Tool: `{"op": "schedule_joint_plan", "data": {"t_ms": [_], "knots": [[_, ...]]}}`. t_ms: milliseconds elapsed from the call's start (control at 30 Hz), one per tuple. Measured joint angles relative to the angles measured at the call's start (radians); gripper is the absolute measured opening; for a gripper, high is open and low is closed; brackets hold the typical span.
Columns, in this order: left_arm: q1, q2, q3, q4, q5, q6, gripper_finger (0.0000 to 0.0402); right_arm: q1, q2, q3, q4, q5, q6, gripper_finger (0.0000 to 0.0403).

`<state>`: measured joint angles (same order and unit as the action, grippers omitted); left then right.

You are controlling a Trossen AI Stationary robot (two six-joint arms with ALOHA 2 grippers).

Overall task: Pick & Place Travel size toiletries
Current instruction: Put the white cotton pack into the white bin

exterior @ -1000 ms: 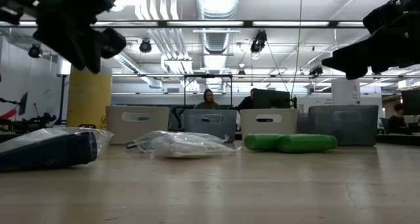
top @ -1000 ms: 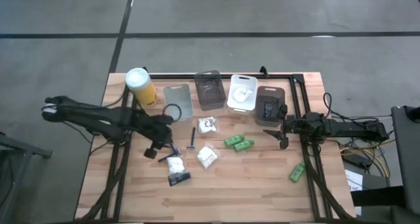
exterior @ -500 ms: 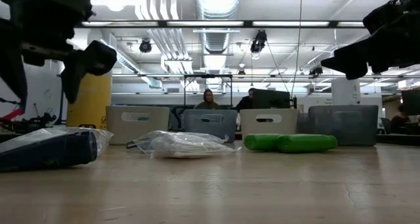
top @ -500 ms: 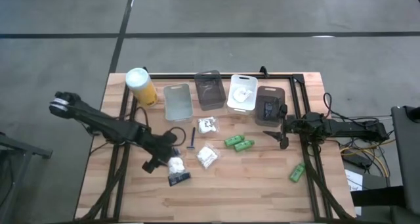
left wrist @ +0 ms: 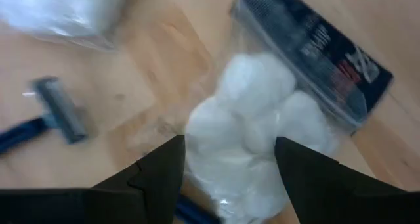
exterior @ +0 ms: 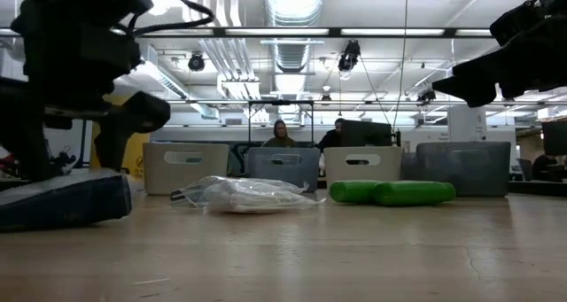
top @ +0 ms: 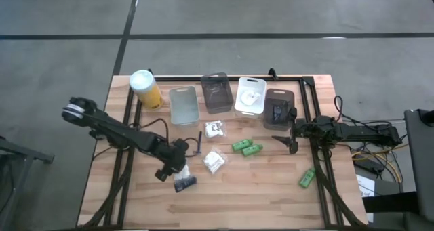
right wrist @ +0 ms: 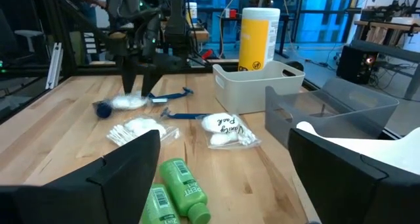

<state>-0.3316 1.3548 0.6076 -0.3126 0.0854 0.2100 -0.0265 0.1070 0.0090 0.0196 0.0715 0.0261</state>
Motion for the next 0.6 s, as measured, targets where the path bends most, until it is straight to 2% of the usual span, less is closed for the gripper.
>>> {"op": "schedule_joint_plan", "data": {"t_ms": [167,300,433,600], "knots": [[-0.004,0.038,-0.022,0.027,0.013,-0.002,0.0239,0.000,0.000,0.000,0.000,0.000,0.000,0.0348],[-0.005,0.037,-0.033,0.033,0.015,-0.002,0.0215,0.000,0.000,0.000,0.000,0.000,0.000,0.0357],[-0.005,0.003,-0.039,0.035,0.011,0.005,0.0158,0.000,0.000,0.000,0.000,0.000,0.000,0.0359],[-0.004,-0.018,-0.041,0.031,0.009,0.036,0.0065,0.000,0.000,0.000,0.000,0.000,0.000,0.0347]]}}
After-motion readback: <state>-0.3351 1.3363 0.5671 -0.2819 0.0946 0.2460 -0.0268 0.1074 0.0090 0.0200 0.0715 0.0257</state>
